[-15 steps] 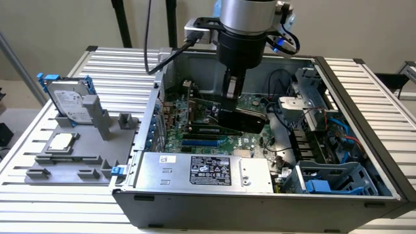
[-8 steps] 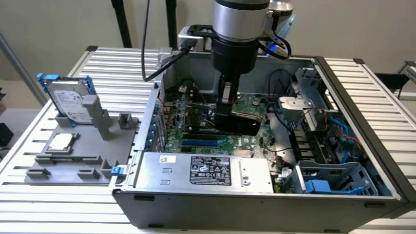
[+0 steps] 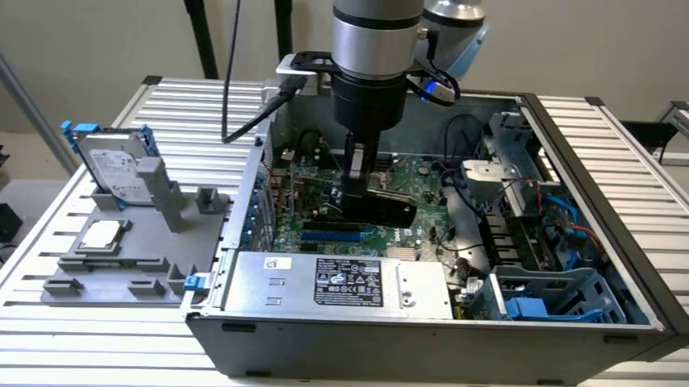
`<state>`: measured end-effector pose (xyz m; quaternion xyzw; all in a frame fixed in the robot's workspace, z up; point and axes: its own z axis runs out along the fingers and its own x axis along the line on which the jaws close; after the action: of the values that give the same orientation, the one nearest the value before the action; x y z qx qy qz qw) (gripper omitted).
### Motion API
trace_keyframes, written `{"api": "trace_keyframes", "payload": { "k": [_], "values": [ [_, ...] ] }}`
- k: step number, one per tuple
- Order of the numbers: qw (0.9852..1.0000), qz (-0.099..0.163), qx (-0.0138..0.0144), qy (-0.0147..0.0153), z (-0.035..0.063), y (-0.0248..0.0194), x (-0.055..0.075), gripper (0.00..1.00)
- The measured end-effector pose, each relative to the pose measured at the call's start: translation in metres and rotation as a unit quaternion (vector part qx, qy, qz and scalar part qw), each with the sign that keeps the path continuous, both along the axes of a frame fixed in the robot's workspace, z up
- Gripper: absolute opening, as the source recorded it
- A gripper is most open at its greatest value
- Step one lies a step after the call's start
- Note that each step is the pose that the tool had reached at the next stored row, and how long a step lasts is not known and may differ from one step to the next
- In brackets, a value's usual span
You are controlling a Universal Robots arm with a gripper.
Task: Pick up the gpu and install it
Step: 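Insert the gpu into the slot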
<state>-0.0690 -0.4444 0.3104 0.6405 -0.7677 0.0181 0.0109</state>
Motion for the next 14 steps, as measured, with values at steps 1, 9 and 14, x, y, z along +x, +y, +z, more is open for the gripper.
{"api": "trace_keyframes", "payload": {
  "k": [1, 9, 14],
  "values": [
    [1.0000, 0.001, 0.0000, -0.0007, -0.0017, 0.0000, -0.002, 0.27],
    [0.9998, 0.016, 0.0007, -0.0079, -0.0152, 0.0001, -0.015, 0.27],
    [0.9997, 0.022, 0.0014, -0.0107, -0.0184, 0.0010, -0.023, 0.27]
  ]
}}
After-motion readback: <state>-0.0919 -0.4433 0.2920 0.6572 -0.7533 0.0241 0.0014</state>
